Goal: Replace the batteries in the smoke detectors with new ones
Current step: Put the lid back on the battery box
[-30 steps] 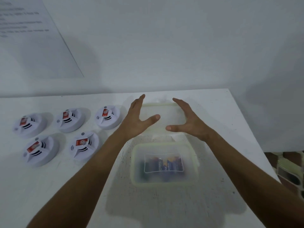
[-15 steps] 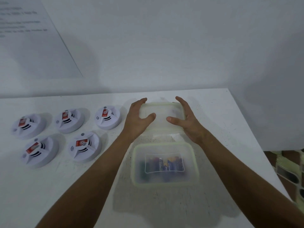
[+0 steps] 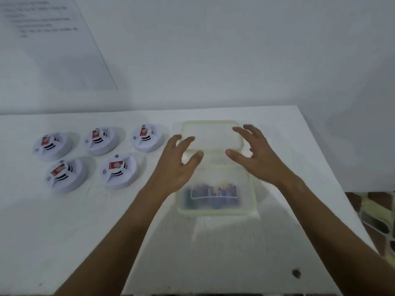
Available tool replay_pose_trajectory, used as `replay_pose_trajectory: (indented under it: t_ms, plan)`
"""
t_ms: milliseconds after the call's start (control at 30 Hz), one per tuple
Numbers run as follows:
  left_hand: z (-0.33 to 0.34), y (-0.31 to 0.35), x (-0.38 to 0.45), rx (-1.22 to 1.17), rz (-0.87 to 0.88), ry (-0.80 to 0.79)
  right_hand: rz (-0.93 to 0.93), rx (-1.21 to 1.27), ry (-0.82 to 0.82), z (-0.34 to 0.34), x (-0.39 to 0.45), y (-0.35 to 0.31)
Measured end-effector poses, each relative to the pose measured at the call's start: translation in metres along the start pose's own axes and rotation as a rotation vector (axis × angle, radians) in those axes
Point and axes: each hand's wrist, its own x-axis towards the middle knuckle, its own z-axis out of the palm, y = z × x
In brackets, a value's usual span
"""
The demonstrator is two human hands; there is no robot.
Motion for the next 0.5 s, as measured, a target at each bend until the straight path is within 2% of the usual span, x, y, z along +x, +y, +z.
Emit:
replay_pose_trajectory:
  t_ms: [167, 233, 333, 500]
  plan:
    - [0.015, 0.0, -0.091, -0.066, -0.111, -0.093, 0.043, 0.073, -0.083, 0.02, -0.095, 0.016]
    - [0.026, -0.004, -0.105, -0.089, -0.141, -0.076, 0.046, 0.12, -0.095, 0.026, -0.112, 0.018]
    - [0.031, -0.006, -0.101, -0.116, -0.137, -0.022, 0.076, 0.196, -0.113, 0.028, -0.11, 0.019]
    - [0.031, -0.008, -0.079, -0.111, -0.142, -0.029, 0.062, 0.231, -0.117, 0.029, -0.088, 0.021]
